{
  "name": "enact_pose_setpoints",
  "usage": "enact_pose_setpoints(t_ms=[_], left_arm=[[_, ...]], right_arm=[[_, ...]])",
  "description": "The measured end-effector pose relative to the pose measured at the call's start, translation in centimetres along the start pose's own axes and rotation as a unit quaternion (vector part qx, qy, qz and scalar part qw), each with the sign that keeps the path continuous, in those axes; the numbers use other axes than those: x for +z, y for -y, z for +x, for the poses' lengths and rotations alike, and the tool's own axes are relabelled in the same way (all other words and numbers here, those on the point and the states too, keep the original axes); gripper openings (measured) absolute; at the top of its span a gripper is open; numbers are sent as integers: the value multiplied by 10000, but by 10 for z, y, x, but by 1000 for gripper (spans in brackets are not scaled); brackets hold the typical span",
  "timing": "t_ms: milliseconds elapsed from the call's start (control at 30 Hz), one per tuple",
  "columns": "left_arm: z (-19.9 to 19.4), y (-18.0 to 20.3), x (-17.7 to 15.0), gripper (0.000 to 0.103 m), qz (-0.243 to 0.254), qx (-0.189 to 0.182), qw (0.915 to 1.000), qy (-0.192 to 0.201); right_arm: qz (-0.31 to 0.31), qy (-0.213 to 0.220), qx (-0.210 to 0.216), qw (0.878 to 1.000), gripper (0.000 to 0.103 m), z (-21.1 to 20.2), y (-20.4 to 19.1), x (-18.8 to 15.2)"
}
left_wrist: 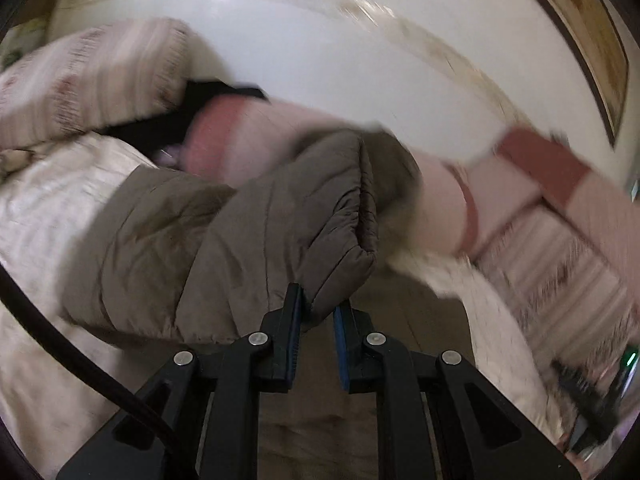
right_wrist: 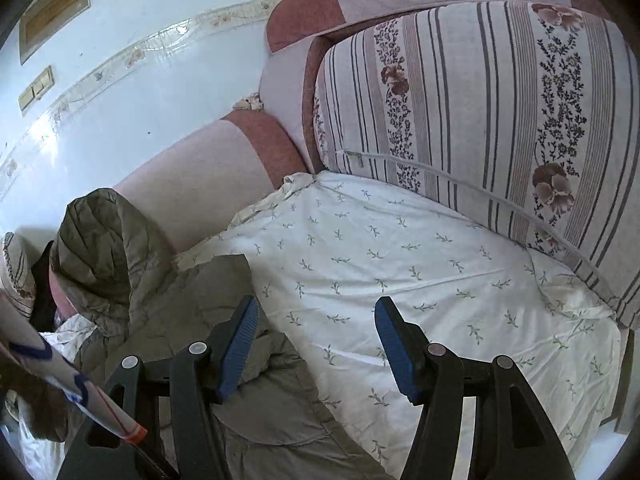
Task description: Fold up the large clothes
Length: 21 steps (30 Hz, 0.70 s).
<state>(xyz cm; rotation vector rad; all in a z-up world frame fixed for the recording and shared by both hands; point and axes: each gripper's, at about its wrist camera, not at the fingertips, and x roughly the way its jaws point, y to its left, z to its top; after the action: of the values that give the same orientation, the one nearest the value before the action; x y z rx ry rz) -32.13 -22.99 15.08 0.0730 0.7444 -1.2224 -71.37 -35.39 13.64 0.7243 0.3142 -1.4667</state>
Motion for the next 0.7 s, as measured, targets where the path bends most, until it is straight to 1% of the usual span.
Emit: enact_pose_setpoints(t_ms=[33,67,100,167,200,267,300,333,367,400,433,467,500,567,600,633,667,700], left_arm=[[12,10,-9,14,71,-8,9999,-153],[34,22,-23,14,167,21,9990,-425],[47,29,-33,15,233,65,9979,-602],[84,35,-58,18,312,194,9930,-1123],[96,37,-67,18,366,282,9903,-1310],[111,42,-86,19,597,589,9836,-1596],[112,47,-91,22,781,710,9810,-1628],[109,51,-91,31,915,736,9799,-1615],[102,57,-92,39,1039,672,9788,-1633],[91,61,-91,56,1088,553,9788,-1644],[74,64,-88,67,1115,480,9806,-1540],[63,66,-84,69,1157,426,9820,-1429],[40,68,-78,70,1244,318,9845,-1197],[3,61,-69,74,1212,228,9892,-789],[-11,53,-64,81,1142,264,9915,-573],[-27,40,-57,87,1020,434,9935,-278],[-38,26,-51,89,889,649,9939,-71],[-47,10,-48,89,735,820,9939,83]], right_arm=[[0,4,27,10000,65,0,2,1],[11,-4,60,10000,65,-1,4,1],[23,-21,84,10000,65,0,5,2],[81,-51,151,9998,65,-1,8,3],[88,-48,159,9998,65,-1,9,3],[92,-54,214,9997,65,-2,8,4],[99,-61,239,9996,65,-2,8,4],[104,-97,320,9994,65,-2,7,3],[112,-147,416,9990,65,-1,5,3],[135,-180,495,9985,65,-1,4,3],[165,-213,598,9978,65,0,3,2],[178,-282,749,9966,65,1,-1,0],[174,-347,842,9957,65,3,-3,-1],[132,-585,1116,9919,65,10,-14,-8],[101,-773,1332,9880,65,15,-22,-13],[67,-978,1536,9833,65,21,-30,-19],[18,-1261,1821,9752,65,29,-41,-27],[32,-1434,2048,9682,65,34,-46,-31]])
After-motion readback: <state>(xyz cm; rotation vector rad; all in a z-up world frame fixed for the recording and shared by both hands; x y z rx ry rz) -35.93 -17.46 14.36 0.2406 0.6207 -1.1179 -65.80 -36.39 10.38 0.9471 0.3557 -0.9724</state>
